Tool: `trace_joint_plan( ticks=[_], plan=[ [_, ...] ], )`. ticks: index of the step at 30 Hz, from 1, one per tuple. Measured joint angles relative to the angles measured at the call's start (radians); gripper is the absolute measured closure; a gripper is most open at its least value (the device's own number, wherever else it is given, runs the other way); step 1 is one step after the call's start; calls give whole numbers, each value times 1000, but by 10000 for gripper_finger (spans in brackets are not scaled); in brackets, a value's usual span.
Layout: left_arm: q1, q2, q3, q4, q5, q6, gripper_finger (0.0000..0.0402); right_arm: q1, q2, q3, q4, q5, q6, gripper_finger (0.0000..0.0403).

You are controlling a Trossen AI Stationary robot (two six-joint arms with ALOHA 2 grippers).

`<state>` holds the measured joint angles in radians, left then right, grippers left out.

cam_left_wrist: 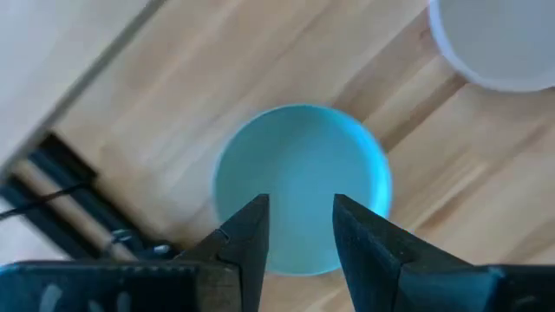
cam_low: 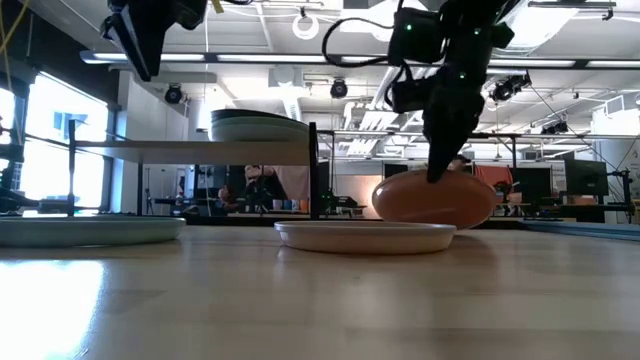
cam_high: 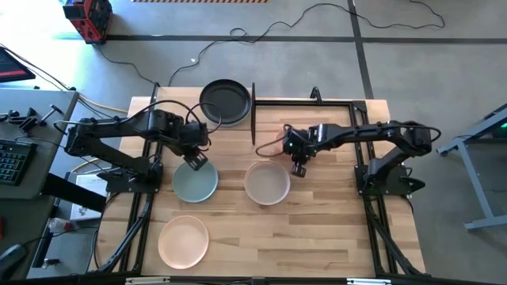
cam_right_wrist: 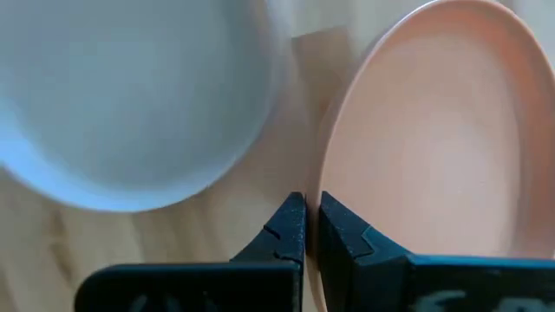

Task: Place and stack plates onto a shelf
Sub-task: Put the orange plate on the shelf

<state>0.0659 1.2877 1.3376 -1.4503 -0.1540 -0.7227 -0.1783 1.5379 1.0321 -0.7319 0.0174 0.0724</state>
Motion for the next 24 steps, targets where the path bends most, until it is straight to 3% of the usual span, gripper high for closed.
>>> trace_joint_plan(
  ticks=[10,17,24],
  plan=[
    [0,0,0,147,21,-111,303,156,0,119,-168,53,5,403],
    [0,0,0,170,27,-304,310,226,-1,267,-296,58,-66,403],
    [0,0,0,170,125,-484,310,314,-1,414,-405,57,-158,403]
  ],
)
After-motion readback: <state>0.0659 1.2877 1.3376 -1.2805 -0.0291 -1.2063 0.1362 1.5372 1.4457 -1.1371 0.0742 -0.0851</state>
